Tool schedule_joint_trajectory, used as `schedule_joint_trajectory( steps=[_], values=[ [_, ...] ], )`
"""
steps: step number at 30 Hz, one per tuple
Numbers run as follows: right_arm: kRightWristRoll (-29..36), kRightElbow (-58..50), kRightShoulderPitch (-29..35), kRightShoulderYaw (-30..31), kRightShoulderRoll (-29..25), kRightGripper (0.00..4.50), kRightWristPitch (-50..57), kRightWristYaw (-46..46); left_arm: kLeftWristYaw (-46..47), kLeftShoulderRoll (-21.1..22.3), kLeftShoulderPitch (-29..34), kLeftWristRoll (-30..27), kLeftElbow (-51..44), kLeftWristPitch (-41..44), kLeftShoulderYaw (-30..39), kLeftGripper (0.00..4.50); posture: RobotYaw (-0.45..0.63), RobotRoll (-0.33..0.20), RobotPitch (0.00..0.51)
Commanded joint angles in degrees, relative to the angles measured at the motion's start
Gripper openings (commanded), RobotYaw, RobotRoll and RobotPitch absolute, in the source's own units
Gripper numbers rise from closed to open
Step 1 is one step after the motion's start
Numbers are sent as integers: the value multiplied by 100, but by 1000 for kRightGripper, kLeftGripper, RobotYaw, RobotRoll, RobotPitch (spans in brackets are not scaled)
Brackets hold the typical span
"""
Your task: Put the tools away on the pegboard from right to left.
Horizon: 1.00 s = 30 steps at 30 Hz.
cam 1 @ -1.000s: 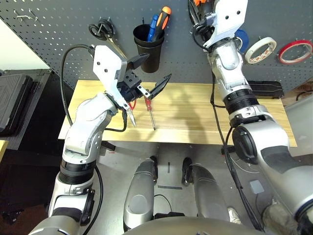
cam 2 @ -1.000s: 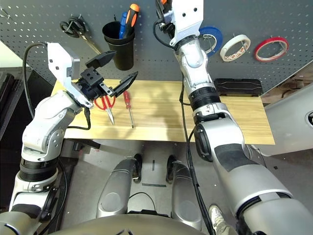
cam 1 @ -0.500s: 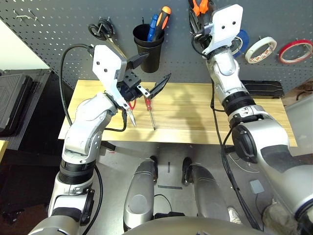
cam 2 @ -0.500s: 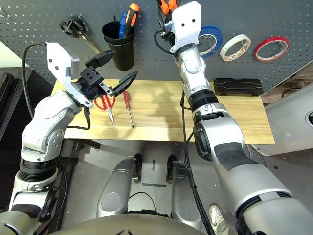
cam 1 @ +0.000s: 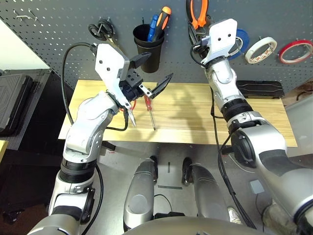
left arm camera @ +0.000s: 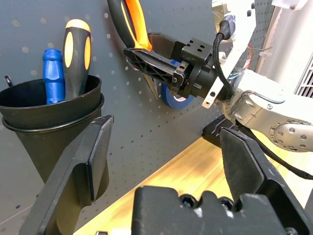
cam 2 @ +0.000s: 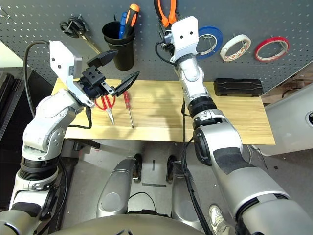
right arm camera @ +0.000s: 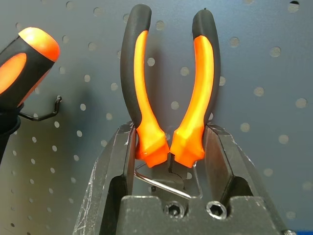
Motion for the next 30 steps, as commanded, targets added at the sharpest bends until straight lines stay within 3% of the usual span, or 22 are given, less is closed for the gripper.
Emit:
schedule_joint_trajectory(
  steps=[1, 6, 14, 24, 30],
  values=[
    [-70, -133, 295, 72, 24, 2881, -108, 30, -14, 20, -8, 67, -116, 23, -118, 4500, 238, 0, 254],
    [-27, -589, 608, 53, -16, 4489, -455, 7, 1, 7, -17, 62, -130, 29, -107, 4500, 237, 0, 250],
    [73, -1708, 1607, 162, -372, 4489, -556, 541, 13, 8, -42, 73, -68, 7, -79, 4500, 239, 0, 247],
    [416, -3785, 3797, 627, -1421, 4489, 1249, 2313, 443, -77, 512, 303, 283, 411, -62, 4500, 226, 0, 253],
    [502, -4448, 4766, 767, -1888, 4489, 1649, 3008, 660, -276, 915, 501, 680, 308, -130, 4500, 214, 0, 258]
  ],
)
